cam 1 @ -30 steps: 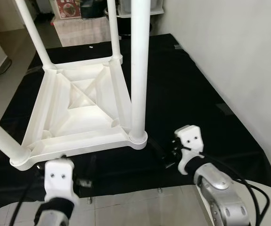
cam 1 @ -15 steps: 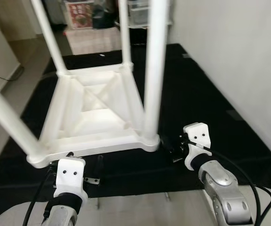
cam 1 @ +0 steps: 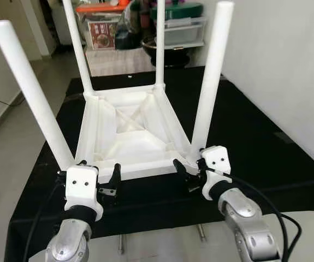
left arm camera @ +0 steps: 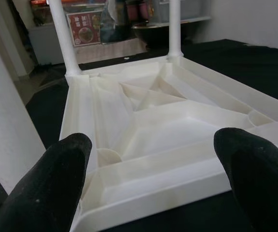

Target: Building children table

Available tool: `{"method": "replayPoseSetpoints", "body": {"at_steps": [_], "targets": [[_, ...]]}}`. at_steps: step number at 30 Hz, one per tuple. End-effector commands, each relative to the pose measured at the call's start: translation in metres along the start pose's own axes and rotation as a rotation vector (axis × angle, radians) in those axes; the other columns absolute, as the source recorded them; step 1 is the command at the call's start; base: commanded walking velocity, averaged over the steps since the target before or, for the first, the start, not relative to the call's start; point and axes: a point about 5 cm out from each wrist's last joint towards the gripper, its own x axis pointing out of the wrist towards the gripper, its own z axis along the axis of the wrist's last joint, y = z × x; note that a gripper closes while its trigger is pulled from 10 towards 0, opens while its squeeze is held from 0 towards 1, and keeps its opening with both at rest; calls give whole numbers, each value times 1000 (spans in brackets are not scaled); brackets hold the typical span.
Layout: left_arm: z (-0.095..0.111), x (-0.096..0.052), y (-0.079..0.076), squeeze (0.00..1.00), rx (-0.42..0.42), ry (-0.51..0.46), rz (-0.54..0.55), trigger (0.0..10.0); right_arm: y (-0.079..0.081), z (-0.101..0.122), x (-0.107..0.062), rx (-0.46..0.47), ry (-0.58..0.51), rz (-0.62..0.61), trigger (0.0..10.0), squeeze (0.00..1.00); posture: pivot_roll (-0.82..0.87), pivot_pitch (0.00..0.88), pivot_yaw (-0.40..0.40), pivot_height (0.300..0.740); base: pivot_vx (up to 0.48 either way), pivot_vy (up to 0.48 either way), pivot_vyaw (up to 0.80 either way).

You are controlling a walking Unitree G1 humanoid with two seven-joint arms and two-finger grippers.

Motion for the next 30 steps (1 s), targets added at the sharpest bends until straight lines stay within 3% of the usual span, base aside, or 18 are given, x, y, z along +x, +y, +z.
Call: {"method": "replayPoseSetpoints", "body": {"at_steps": [1,4,7,10,12,14,18,23,30], "targets": [[-2,2,1,0,-10,7,6,10000,-2,7,3,-2,-37,11,10000,0,-50,29,16,740,0,0,0],[-2,5,4,0,-17,6,22,10000,-12,22,9,18,-96,27,10000,0,-52,26,12,740,0,0,0],[-3,7,5,0,-16,7,32,10000,-34,58,17,78,-219,55,10000,0,-54,24,11,740,0,0,0],[-4,7,5,0,-15,7,32,10000,-41,71,18,81,-265,69,10000,0,-53,25,10,740,0,0,0],[-4,7,2,0,-2,8,23,10000,-48,102,14,73,-357,205,10000,0,-51,27,5,740,0,0,0],[-5,7,2,0,1,8,21,10000,-45,109,10,59,-376,281,10000,0,-53,27,4,740,0,0,0],[-5,5,0,0,14,10,11,10000,-35,114,2,48,-392,417,10000,0,-53,29,5,740,0,0,0],[-5,3,-5,0,29,14,-20,10000,-28,115,-1,61,-396,470,10000,0,-50,32,5,740,0,0,0],[-2,-3,-11,0,42,11,-50,10000,-16,106,-3,124,-369,530,10000,0,-42,38,7,740,0,307,0]]}}
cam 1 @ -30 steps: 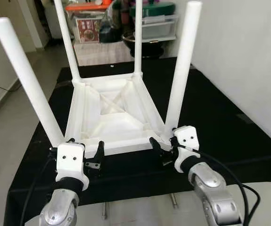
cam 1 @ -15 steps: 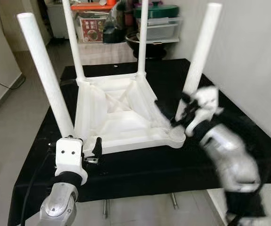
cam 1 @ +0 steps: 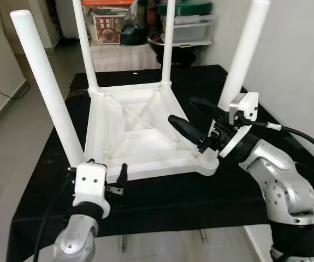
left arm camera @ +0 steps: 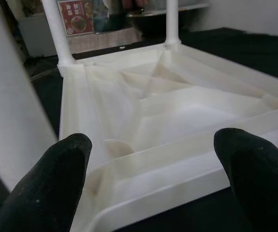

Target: Building children table

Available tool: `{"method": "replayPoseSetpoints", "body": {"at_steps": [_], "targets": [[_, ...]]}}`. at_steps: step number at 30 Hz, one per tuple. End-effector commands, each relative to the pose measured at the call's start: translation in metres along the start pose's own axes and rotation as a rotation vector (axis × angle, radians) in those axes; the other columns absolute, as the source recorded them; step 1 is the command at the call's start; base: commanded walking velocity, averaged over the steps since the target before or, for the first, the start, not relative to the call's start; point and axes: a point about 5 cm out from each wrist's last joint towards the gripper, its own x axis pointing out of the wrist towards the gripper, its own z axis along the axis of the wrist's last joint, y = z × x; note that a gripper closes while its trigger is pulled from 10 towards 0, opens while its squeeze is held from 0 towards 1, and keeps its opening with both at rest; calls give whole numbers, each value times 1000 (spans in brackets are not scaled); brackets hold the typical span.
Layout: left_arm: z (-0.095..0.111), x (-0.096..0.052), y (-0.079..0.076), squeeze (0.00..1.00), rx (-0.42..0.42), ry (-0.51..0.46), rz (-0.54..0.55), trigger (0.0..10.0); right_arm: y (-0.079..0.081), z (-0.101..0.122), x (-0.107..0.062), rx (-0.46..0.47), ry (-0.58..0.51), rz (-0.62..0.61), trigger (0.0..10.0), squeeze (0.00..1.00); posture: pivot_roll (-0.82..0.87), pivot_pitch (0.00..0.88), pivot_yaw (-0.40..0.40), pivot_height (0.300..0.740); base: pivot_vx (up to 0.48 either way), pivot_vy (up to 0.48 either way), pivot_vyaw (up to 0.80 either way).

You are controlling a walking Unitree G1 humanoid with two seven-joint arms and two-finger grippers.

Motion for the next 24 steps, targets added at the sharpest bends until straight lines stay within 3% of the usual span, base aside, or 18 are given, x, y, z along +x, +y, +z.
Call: {"method": "replayPoseSetpoints", "body": {"at_steps": [1,5,13,20,24], "targets": [[5,-2,2,0,25,-21,13,10000,9,-2,3,34,-3,42,10000,0,-41,39,8,740,0,0,0],[8,-8,-3,0,53,-18,0,10000,24,-12,5,100,7,62,10000,0,-36,43,5,740,0,0,0],[10,-11,-5,0,103,-28,-16,10000,35,-18,10,117,18,64,10000,0,-30,45,3,740,0,0,0],[9,-13,-6,0,137,-16,-38,10000,33,-16,11,124,11,47,10000,0,-35,46,3,740,0,-393,0],[9,-13,-6,0,129,-17,-24,10000,33,-16,11,126,11,48,10000,0,-35,46,3,740,0,0,0]]}}
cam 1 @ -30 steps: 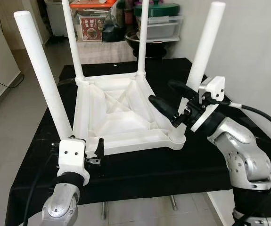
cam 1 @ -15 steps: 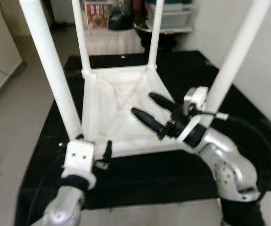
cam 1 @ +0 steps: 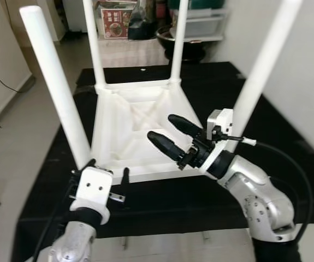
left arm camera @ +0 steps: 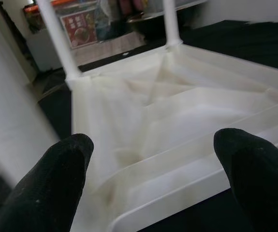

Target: Building children table

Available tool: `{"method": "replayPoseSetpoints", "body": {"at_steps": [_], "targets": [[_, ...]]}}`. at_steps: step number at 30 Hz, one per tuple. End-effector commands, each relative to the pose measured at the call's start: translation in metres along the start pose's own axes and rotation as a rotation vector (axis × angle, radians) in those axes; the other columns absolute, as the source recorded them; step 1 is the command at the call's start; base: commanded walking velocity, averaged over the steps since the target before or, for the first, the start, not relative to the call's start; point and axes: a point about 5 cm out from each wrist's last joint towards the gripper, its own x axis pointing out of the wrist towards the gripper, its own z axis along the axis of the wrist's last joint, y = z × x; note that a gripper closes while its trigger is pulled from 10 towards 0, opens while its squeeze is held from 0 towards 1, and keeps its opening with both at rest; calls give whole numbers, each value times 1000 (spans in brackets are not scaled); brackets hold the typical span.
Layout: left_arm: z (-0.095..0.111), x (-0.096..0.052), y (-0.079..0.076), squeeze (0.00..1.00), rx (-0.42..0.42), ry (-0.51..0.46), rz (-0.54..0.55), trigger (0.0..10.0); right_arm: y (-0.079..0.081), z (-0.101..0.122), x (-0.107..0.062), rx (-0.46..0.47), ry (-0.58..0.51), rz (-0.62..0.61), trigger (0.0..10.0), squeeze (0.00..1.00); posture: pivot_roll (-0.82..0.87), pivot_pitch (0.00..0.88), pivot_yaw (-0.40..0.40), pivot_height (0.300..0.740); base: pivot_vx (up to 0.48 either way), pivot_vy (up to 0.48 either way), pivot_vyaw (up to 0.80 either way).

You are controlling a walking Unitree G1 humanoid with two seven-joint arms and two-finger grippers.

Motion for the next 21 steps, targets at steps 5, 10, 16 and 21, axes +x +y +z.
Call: {"method": "replayPoseSetpoints", "body": {"at_steps": [5,10,16,21], "targets": [[-1,-2,1,0,13,16,17,10000,4,3,-2,8,1,35,10000,0,-33,46,7,740,0,0,0],[-1,-3,1,0,30,17,16,10000,-1,9,-6,-19,-5,33,10000,0,-36,45,11,740,0,0,0],[1,-9,8,0,97,-5,74,10000,-22,33,-17,-125,-42,-59,10000,0,-35,45,18,740,0,0,0],[-1,-13,13,0,132,-13,122,10000,-38,66,-31,-232,-80,-74,10000,0,-35,45,22,740,0,0,0]]}}
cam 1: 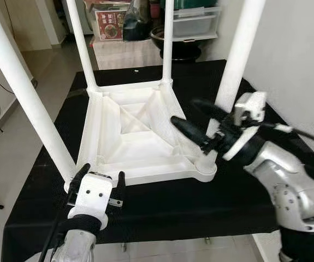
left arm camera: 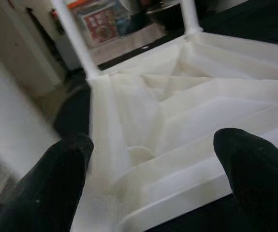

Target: Building children table

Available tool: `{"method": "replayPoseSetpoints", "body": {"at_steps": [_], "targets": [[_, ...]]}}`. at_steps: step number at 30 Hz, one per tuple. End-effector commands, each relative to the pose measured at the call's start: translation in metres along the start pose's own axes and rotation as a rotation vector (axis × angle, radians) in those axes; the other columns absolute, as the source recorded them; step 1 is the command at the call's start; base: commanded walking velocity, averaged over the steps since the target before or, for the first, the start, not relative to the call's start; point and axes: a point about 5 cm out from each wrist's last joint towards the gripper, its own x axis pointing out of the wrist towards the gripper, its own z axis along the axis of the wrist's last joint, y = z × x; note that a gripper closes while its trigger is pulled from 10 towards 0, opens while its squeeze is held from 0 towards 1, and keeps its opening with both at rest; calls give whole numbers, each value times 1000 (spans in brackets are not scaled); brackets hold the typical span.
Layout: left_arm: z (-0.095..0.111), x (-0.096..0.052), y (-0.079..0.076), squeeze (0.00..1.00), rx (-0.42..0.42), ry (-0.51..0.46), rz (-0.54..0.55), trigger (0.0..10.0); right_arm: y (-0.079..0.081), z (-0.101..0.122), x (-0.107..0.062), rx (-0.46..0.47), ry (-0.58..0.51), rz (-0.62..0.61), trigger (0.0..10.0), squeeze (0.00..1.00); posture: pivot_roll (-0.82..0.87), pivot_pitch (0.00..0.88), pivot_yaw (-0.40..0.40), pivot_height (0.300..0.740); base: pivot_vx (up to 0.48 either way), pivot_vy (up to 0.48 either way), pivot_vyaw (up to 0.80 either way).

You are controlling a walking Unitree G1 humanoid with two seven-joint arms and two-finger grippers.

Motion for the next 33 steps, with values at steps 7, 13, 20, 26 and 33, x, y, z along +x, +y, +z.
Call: {"method": "replayPoseSetpoints", "body": {"at_steps": [7,13,20,26,33], "targets": [[-1,1,4,0,32,-25,13,10000,-8,93,-15,-117,-305,108,10000,412,-41,45,32,740,0,0,0],[-1,2,5,0,36,-28,15,10000,-8,111,-16,-151,-370,90,10000,384,-41,46,40,740,0,0,0],[-1,4,9,0,47,-42,18,10000,-55,128,-25,-409,-283,-402,10000,0,-45,50,51,740,0,0,0],[-1,4,9,0,49,-47,19,10000,-68,102,-27,-389,-157,-507,10000,0,-42,51,50,740,0,0,0],[-1,4,13,0,54,-51,41,10000,-41,66,-12,-227,-50,-295,10000,0,-36,60,37,740,0,0,0]]}}
